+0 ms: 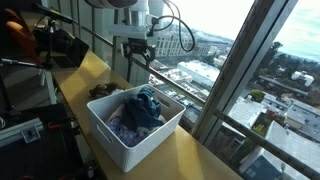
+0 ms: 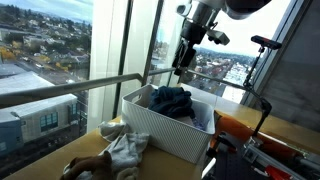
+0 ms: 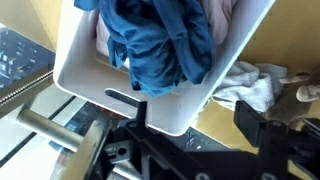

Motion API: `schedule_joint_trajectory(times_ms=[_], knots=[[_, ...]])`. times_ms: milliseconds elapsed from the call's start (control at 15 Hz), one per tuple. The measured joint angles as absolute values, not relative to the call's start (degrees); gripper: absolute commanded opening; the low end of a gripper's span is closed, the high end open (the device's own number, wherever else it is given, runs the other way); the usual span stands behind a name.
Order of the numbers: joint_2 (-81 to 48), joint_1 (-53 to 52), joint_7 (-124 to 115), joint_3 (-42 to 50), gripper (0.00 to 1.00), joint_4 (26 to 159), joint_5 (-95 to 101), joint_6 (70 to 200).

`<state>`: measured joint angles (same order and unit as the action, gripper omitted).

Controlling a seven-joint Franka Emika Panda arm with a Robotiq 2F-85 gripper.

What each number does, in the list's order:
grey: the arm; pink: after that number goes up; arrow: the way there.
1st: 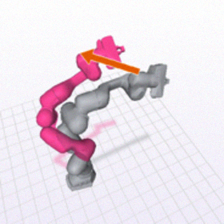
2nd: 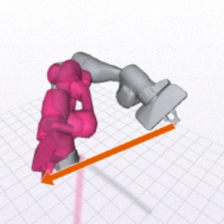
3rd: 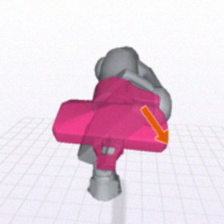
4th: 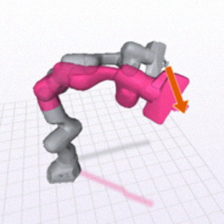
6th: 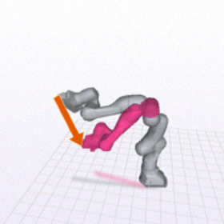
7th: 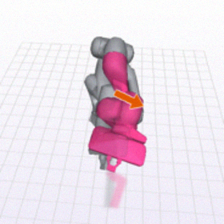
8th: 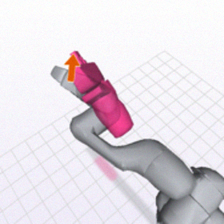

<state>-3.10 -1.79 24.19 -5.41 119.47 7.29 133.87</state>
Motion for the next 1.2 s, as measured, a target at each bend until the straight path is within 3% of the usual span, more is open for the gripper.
schedule_joint_trajectory(times_ms=[333,733,1200], knots=[[-5.3,-8.4,21.0,-9.7,1.00,120.7,7.4,137.9],[-19.7,-13.3,16.7,-11.4,1.00,118.0,9.0,145.5],[-36.1,-14.6,14.1,-11.5,1.00,107.8,9.3,145.7]])
